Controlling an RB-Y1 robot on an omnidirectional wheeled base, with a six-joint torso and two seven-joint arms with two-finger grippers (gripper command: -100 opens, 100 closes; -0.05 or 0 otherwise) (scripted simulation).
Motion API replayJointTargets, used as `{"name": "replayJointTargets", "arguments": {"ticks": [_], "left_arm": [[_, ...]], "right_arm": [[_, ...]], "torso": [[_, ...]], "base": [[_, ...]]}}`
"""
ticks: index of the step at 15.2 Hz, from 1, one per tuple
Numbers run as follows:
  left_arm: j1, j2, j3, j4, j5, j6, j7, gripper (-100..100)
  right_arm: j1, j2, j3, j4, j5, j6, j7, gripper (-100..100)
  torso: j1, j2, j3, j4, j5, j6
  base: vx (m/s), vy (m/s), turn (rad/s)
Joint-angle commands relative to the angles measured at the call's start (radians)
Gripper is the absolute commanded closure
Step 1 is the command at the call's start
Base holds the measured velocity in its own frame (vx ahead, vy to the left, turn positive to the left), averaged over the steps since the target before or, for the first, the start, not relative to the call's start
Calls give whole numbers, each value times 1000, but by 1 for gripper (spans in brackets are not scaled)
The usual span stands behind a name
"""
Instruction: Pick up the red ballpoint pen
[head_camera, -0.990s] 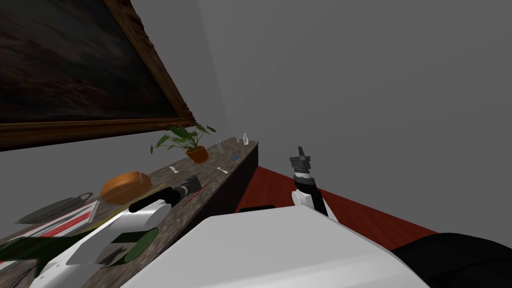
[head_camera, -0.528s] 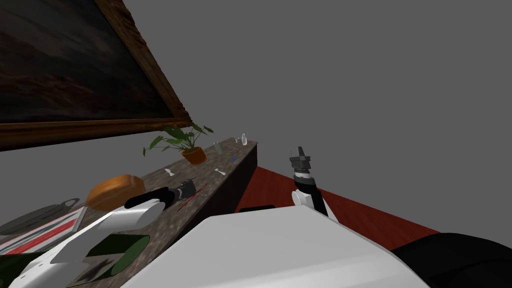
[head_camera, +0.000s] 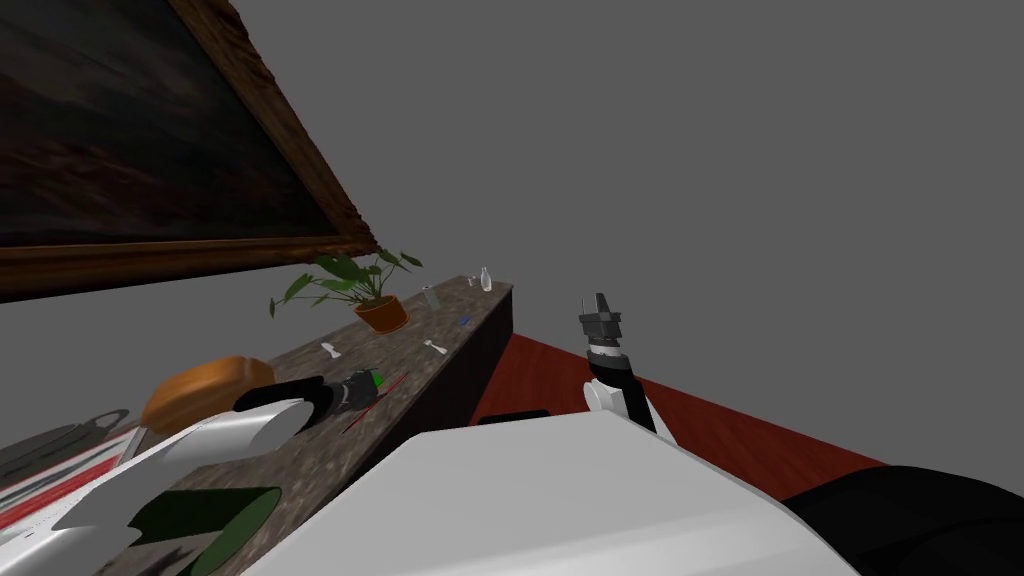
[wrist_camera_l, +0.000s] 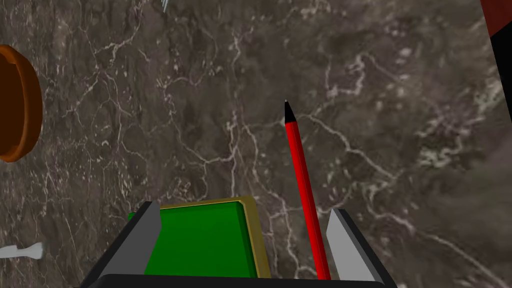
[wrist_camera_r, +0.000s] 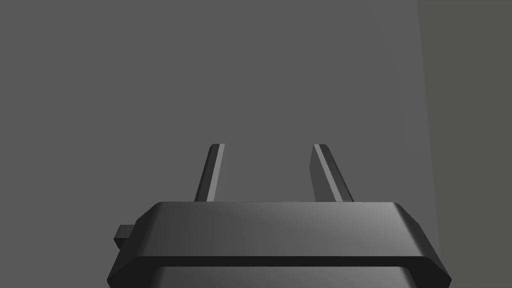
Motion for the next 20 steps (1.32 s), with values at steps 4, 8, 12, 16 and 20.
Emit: {"name": "replayJointTargets", "arguments": {"ticks": [4, 8, 12, 16, 20], "left_arm": [[10, 47, 11, 37, 61, 97, 39, -100], [24, 94, 20, 80, 128, 170, 77, -100], [31, 114, 22, 101, 159, 231, 94, -100], [47, 148, 24, 140, 214, 308, 125, -100], [61, 174, 23, 173, 260, 372, 151, -100]], "right_arm": [[0, 0, 0, 0, 0, 0, 0, 0], [0, 0, 0, 0, 0, 0, 0, 0], [0, 0, 0, 0, 0, 0, 0, 0], [0, 0, 0, 0, 0, 0, 0, 0], [0, 0, 0, 0, 0, 0, 0, 0]], "torso": [[0, 0, 0, 0, 0, 0], [0, 0, 0, 0, 0, 0], [0, -1, 0, 0, 0, 0], [1, 0, 0, 0, 0, 0], [1, 0, 0, 0, 0, 0]], "base": [[24, -15, -30], [24, -11, -31], [26, -9, -26], [21, -3, -26], [23, -2, -24]]}}
